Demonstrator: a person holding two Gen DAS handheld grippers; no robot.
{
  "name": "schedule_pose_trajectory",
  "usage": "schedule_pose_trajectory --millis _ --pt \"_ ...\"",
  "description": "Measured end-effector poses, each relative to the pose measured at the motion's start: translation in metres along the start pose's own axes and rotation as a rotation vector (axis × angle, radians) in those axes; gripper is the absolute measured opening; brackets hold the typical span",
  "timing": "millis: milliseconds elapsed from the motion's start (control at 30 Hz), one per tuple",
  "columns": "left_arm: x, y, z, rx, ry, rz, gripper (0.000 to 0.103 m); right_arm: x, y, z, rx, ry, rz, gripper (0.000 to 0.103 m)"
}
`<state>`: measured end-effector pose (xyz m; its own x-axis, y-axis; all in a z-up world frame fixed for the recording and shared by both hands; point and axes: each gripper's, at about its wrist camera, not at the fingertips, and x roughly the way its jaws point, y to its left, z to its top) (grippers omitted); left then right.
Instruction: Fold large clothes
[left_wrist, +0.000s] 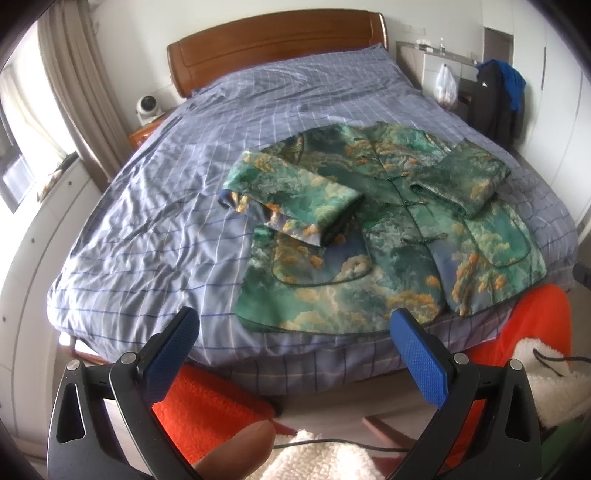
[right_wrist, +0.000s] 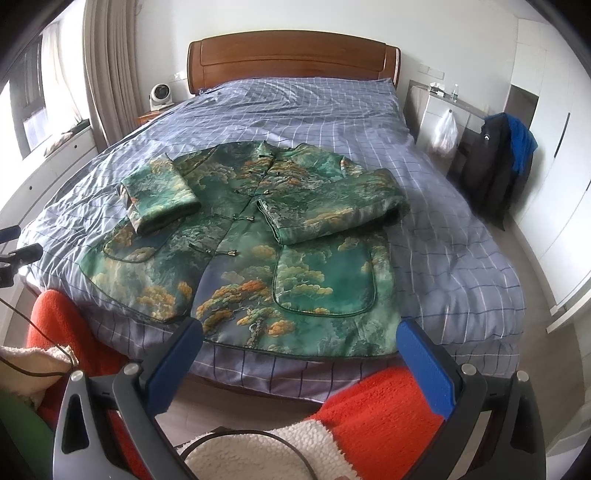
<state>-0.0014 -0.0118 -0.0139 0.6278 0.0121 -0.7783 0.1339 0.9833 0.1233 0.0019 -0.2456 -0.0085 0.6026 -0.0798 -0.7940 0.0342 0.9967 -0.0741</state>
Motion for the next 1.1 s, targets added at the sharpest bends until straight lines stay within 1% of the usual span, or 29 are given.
schedule_pose_trajectory --millis 133,700,1100 --pt "-0.0003 0.0001 0.0011 0.001 -0.003 0.000 0.103 -0.0009 0.0010 -0.0006 -0.001 -0.009 0.002 0.103" --pt "-0.0021 -0.0004 -0.0069 -0.009 0.001 -0.007 0.103 0.0004 0.0033 -0.0019 -0.004 -0.001 0.002 0.103" --pt "-0.0003 0.0035 -0.0081 -0.022 0.003 -0.018 0.103 0.0038 -0.0055 -0.0002 0.031 0.014 -0.031 0.103"
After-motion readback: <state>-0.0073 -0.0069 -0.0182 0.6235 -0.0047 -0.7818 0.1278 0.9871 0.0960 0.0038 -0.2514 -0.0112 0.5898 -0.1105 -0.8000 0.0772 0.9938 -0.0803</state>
